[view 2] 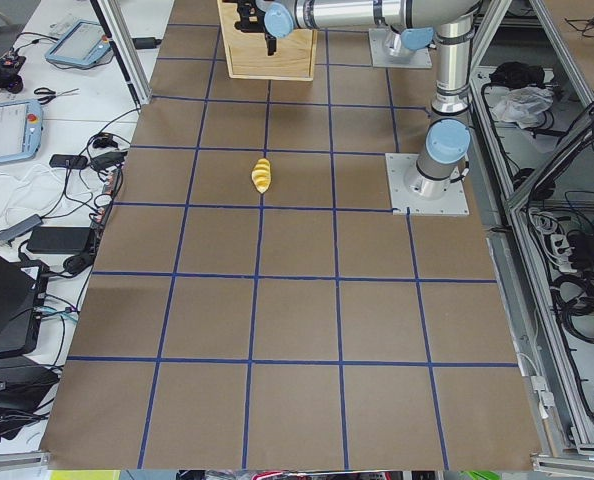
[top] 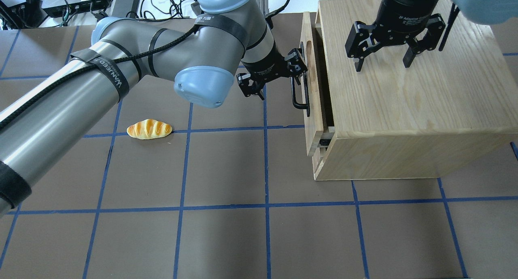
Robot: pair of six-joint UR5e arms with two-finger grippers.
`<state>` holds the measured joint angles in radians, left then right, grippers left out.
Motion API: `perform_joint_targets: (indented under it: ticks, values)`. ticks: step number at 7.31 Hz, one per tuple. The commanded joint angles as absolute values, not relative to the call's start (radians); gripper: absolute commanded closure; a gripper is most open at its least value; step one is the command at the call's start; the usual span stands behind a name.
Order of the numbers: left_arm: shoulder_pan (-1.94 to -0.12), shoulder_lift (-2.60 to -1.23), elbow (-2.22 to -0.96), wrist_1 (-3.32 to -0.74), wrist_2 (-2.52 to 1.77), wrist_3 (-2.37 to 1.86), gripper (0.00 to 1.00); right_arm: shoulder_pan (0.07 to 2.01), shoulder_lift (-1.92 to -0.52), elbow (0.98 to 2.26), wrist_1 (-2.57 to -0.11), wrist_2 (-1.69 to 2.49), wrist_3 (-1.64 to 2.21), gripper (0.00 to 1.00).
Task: Open upper drawer
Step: 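Pull the drawer handle outward with the left gripper, away from the cabinet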
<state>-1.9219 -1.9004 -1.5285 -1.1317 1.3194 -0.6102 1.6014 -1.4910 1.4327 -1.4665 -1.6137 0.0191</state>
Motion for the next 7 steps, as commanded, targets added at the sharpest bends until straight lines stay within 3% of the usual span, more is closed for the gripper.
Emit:
perform_joint_targets:
  ticks: [1, 7]
  values:
    - [-1.901, -1.898, -1.542, -1.15, 1.318, -0.548, 0.0, 1.601, -1.491, 1.433, -1.466, -1.614, 0.02, 0.0]
    - [-1.859, -1.884, -1.529, -1.204, 1.319, -0.537, 0.0, 1.601, -1.491, 1.433, -1.466, -1.614, 0.02, 0.0]
